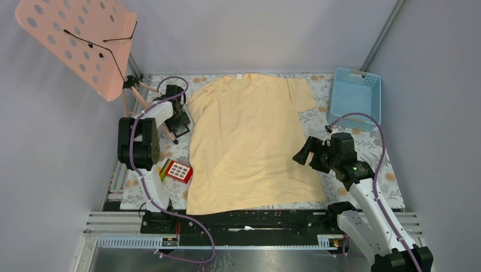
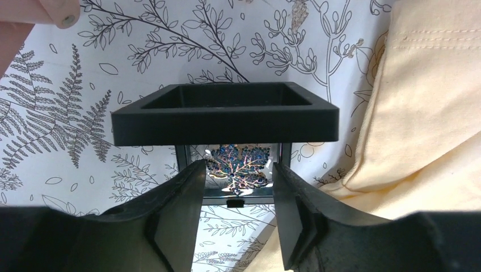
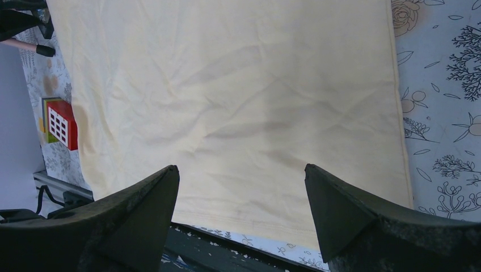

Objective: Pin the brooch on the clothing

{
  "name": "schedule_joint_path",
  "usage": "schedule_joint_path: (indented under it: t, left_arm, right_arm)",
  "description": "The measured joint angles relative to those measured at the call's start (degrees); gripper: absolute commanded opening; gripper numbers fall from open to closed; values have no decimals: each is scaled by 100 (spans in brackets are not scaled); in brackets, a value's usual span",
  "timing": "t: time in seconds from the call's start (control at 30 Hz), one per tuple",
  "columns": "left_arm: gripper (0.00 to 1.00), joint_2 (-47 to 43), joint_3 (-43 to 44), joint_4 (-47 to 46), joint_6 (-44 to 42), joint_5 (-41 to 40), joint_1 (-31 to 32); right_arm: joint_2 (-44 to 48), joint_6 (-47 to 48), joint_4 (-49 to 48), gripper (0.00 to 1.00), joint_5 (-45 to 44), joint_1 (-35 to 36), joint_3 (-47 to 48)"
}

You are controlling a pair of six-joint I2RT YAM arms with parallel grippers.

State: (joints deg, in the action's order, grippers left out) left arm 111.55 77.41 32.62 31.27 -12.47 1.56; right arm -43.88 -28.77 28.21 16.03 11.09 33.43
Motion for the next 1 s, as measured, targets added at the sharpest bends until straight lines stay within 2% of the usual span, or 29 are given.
schedule_joint_path:
  t: [0.23,0.43,0.57,1.0]
  left_arm:
    - [33,7,15,26,2,2,9]
    - [26,4,15,26,-9,-11,66]
    - [14,-11,15,63,-44,-46,127]
    - [3,-186,-22,166,-151,-170,321]
  right_arm:
    - [24,0,0,89,-2,0,-22]
    - [28,0,2,89,-2,0,-22]
    - [42,0,0,89,-4,0,-22]
    - [127,0,50,89,-7,0,-22]
